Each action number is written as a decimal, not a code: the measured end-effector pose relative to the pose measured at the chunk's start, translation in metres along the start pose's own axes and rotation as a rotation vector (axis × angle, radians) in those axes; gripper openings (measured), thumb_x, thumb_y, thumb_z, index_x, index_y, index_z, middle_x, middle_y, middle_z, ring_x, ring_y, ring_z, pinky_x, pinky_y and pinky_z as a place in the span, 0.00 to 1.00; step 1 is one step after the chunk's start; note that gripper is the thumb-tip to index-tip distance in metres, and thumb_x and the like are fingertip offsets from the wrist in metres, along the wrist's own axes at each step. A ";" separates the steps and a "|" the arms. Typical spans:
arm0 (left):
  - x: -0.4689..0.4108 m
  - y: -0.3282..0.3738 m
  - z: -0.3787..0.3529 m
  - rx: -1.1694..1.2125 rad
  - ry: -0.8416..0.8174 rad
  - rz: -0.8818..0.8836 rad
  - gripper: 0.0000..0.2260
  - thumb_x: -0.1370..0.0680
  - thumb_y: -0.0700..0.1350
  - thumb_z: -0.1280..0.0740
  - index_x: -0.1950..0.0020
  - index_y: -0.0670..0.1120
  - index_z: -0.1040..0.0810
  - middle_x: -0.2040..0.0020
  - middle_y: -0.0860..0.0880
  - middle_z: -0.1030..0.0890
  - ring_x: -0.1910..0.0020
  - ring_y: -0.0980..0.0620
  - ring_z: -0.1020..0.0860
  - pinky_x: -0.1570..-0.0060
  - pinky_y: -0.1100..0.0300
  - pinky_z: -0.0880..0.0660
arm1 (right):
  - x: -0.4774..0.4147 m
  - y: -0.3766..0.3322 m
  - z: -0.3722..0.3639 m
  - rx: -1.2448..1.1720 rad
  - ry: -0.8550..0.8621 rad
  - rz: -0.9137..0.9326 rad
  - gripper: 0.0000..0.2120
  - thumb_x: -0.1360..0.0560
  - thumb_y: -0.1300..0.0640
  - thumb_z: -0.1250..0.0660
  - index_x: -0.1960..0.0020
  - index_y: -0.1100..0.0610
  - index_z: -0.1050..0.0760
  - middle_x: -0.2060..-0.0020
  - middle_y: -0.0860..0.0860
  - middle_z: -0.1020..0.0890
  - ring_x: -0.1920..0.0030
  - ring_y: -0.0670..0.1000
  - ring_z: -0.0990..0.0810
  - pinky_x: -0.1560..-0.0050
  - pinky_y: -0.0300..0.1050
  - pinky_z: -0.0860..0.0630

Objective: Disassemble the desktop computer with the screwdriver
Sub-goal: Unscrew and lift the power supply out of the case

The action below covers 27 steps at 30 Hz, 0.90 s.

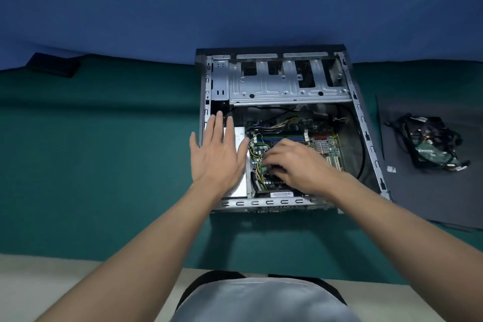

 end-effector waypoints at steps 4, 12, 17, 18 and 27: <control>-0.003 0.003 -0.004 -0.004 0.020 0.052 0.29 0.19 0.63 0.61 0.21 0.50 0.50 0.20 0.51 0.52 0.22 0.54 0.56 0.29 0.43 0.46 | -0.023 0.004 -0.012 0.095 -0.143 0.258 0.18 0.25 0.49 0.32 0.36 0.48 0.24 0.39 0.43 0.22 0.38 0.49 0.30 0.41 0.49 0.29; -0.004 0.004 -0.004 -0.027 0.006 0.083 0.29 0.19 0.62 0.57 0.22 0.49 0.44 0.21 0.51 0.46 0.23 0.55 0.52 0.31 0.43 0.41 | -0.036 0.002 -0.027 0.220 -0.172 0.666 0.08 0.27 0.58 0.34 0.51 0.53 0.18 0.57 0.49 0.18 0.49 0.53 0.24 0.41 0.58 0.28; -0.004 0.004 -0.003 -0.031 0.016 0.091 0.28 0.19 0.61 0.55 0.24 0.49 0.41 0.22 0.50 0.43 0.23 0.54 0.49 0.32 0.42 0.39 | -0.038 0.004 -0.048 0.327 -0.339 0.675 0.12 0.23 0.56 0.40 0.57 0.54 0.18 0.59 0.48 0.19 0.49 0.52 0.27 0.37 0.56 0.36; -0.004 0.004 -0.003 -0.033 0.016 0.091 0.28 0.19 0.61 0.55 0.24 0.49 0.40 0.22 0.50 0.43 0.23 0.54 0.49 0.32 0.42 0.39 | -0.038 0.003 -0.051 0.322 -0.362 0.677 0.12 0.22 0.56 0.39 0.58 0.55 0.18 0.59 0.48 0.19 0.48 0.51 0.27 0.36 0.56 0.38; -0.004 0.004 -0.003 -0.031 0.015 0.078 0.28 0.19 0.61 0.55 0.24 0.48 0.40 0.22 0.49 0.41 0.23 0.53 0.48 0.33 0.41 0.38 | -0.034 0.000 -0.058 0.478 -0.349 0.820 0.11 0.24 0.57 0.36 0.64 0.54 0.20 0.61 0.46 0.19 0.50 0.50 0.29 0.38 0.52 0.39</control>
Point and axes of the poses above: each hand's wrist, its own x-axis away from the middle knuckle, its own z-axis out of the back of the hand, y = z × x, the point moved 4 cm from there along -x, towards the middle knuckle
